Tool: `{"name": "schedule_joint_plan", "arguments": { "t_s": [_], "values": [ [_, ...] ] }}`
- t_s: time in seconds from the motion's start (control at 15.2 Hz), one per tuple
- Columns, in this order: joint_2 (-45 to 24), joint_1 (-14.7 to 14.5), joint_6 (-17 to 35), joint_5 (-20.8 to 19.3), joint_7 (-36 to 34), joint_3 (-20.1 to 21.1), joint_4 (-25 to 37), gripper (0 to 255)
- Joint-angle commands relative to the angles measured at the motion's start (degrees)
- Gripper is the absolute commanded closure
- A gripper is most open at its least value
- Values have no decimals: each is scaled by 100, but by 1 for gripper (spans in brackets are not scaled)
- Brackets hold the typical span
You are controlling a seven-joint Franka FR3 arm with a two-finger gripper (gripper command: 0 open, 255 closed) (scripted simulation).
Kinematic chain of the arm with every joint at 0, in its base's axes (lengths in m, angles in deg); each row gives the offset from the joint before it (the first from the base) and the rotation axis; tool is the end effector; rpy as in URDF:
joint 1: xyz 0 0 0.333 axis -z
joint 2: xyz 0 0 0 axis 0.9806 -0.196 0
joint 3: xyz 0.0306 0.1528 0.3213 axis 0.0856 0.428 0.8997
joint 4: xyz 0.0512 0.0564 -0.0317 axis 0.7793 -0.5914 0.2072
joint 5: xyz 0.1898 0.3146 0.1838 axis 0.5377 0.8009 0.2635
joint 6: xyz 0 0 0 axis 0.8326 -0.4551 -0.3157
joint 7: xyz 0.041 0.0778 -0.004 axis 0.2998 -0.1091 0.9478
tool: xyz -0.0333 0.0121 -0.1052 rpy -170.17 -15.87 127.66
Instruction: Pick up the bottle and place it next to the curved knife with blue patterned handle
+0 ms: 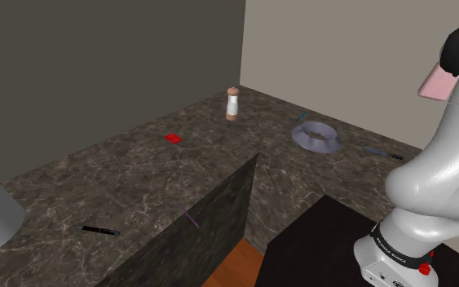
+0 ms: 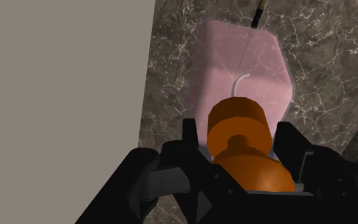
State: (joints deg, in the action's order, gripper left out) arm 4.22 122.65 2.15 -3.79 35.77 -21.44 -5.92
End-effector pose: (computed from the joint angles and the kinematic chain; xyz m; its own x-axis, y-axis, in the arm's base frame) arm 0.1642 -0.6158 0.7351 0.9261 0.3395 0.1646 0.3342 -0.9406 0.0596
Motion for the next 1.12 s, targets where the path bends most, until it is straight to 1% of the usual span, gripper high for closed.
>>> {"name": "schedule_joint_plan", "arguments": {
  "t_s": [0.0,0.2,0.46,0.73,1.06],
  "values": [
    [41,-38,170,-45,102,-22,-231,255],
    [248,-316,534,-235,125,-71,-774,255],
    [471,-594,973,-433,139,-106,-1387,255],
    [646,-797,1373,-581,149,-121,-1914,255],
    [807,-978,1832,-708,166,-124,-2485,255]
  ]
}}
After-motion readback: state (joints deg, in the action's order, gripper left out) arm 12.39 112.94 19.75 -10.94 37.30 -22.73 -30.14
